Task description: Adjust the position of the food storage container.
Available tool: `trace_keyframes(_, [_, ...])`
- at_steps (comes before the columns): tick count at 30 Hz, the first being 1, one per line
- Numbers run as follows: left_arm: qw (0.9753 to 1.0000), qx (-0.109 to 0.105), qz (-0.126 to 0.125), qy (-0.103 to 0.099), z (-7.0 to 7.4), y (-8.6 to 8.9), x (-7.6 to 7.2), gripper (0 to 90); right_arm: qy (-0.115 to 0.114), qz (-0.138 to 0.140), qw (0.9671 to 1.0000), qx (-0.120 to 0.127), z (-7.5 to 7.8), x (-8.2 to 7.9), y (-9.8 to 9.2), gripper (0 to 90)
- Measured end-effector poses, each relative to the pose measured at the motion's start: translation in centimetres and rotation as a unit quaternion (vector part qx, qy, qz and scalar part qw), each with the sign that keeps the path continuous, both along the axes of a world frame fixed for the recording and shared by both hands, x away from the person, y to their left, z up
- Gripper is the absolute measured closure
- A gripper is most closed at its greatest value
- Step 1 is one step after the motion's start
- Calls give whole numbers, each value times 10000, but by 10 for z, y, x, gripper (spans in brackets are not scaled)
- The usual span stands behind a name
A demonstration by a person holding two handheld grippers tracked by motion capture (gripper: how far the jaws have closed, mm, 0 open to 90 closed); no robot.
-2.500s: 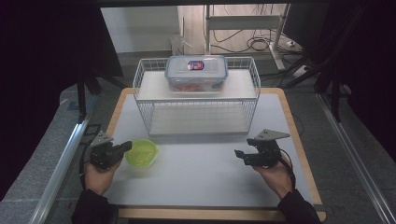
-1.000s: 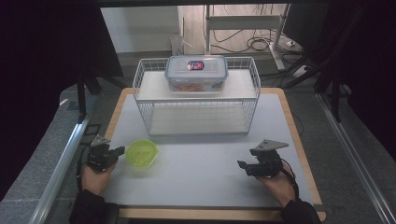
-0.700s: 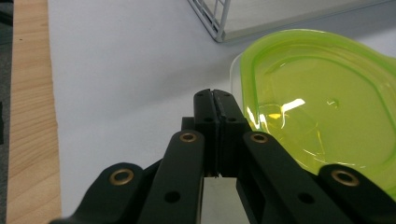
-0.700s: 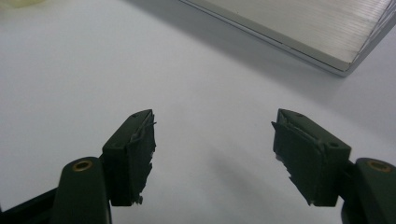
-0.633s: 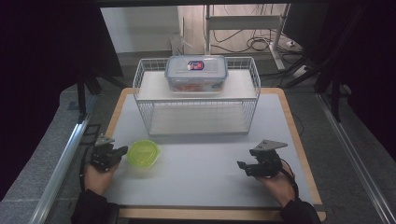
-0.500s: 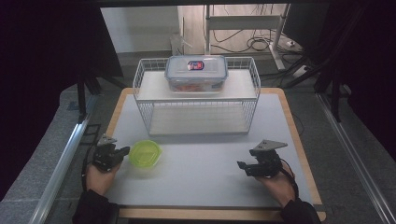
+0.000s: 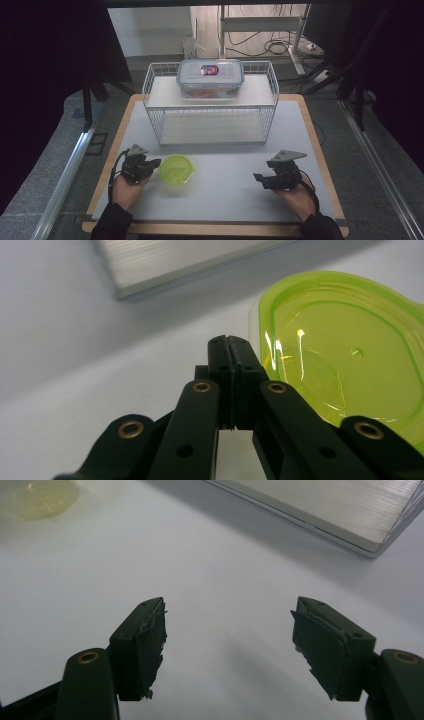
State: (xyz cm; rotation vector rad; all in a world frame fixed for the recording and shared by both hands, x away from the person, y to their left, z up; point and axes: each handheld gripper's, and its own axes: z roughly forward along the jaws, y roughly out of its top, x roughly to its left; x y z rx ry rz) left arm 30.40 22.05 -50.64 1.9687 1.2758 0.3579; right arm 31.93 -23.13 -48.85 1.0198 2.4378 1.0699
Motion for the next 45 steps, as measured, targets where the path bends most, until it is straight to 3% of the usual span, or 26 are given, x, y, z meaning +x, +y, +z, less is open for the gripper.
trace_keyframes(13, [9982,-23,-603,-8,2,-46,5,900,35,-8,10000,12,0,0,0,294])
trace_keyframes(19, [9983,-31,-584,11,1,-39,0,887,44,-13,10000,60,1,0,0,302])
trace_keyframes(23, [9977,-132,-666,-15,0,-34,-5,885,157,47,9998,145,3,-2,1,395])
trace_keyframes(24, [9978,-171,-646,-50,0,-34,-2,885,241,95,9995,151,3,-4,4,480])
trace_keyframes(28, [9975,-247,-644,-121,0,-34,4,884,459,369,9980,234,3,-8,14,669])
trace_keyframes(30, [9975,-260,-649,-120,1,-34,4,882,532,472,9971,277,2,-9,18,710])
trace_keyframes(32, [9975,-272,-641,-144,1,-31,4,878,636,834,9938,369,0,-14,35,808])
trace_keyframes(33, [9975,-272,-641,-144,1,-31,4,876,636,834,9938,369,0,-14,35,808])
trace_keyframes(35, [9976,-292,-607,-162,1,-27,4,870,609,1211,9899,427,0,-20,55,879])
trace_keyframes(37, [9980,-267,-544,-168,0,-22,4,867,606,1325,9883,447,0,-23,62,894])
trace_keyframes(38, [9983,-293,-462,-189,0,-16,4,864,647,1550,9844,521,-1,-27,75,898])
trace_keyframes(42, [9986,-357,-339,-214,0,-9,4,858,729,1932,9766,595,-3,-36,101,899])
trace_keyframes(43, [9986,-357,-339,-214,0,-9,4,854,729,1932,9766,595,-3,-36,101,899])
trace_keyframes(45, [9985,-314,-397,-226,1,-10,5,851,787,2182,9706,639,-6,-39,121,898])
